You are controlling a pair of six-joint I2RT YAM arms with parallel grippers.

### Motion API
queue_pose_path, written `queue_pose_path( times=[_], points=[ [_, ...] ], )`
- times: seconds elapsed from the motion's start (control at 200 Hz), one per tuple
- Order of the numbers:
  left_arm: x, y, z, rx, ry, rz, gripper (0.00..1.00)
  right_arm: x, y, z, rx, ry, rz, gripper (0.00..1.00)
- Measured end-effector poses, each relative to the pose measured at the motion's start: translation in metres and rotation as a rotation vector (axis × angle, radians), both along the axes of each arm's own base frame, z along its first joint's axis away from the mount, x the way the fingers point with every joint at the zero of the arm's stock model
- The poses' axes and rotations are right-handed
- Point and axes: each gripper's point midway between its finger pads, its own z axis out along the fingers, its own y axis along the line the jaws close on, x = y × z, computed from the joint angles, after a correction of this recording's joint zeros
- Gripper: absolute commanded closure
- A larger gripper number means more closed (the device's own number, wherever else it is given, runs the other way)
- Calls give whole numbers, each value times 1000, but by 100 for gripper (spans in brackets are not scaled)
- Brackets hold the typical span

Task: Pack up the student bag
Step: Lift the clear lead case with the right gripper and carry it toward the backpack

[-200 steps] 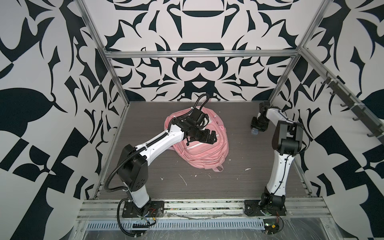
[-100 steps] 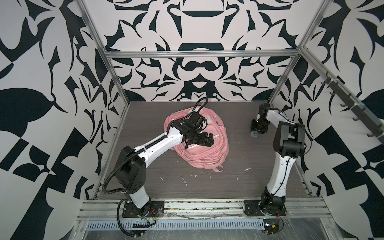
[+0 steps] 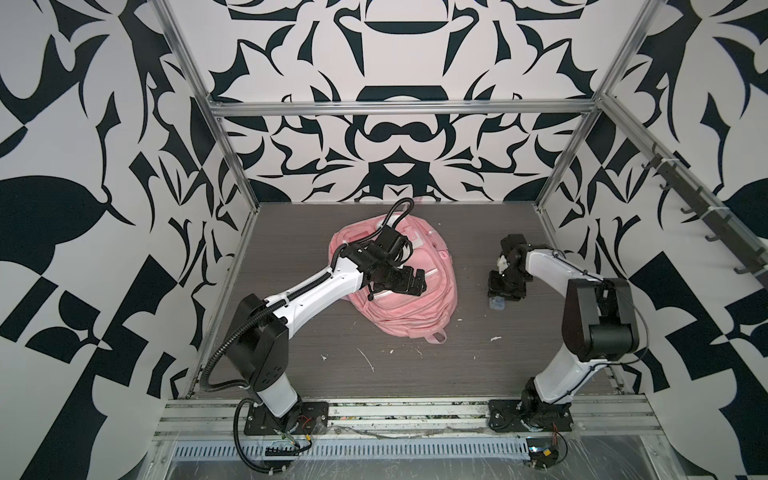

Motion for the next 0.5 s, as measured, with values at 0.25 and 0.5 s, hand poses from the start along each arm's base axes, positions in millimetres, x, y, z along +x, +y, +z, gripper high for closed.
queue_pose_path(
  times=[0.25,0.5],
  points=[
    [-2,-2,0,-6,1,-23,1,-32,2,-14,-35,51,12,98],
    [-3,-1,-4,-2,2,-27,1,-34,-1,-16,-70,45,22,72]
  ],
)
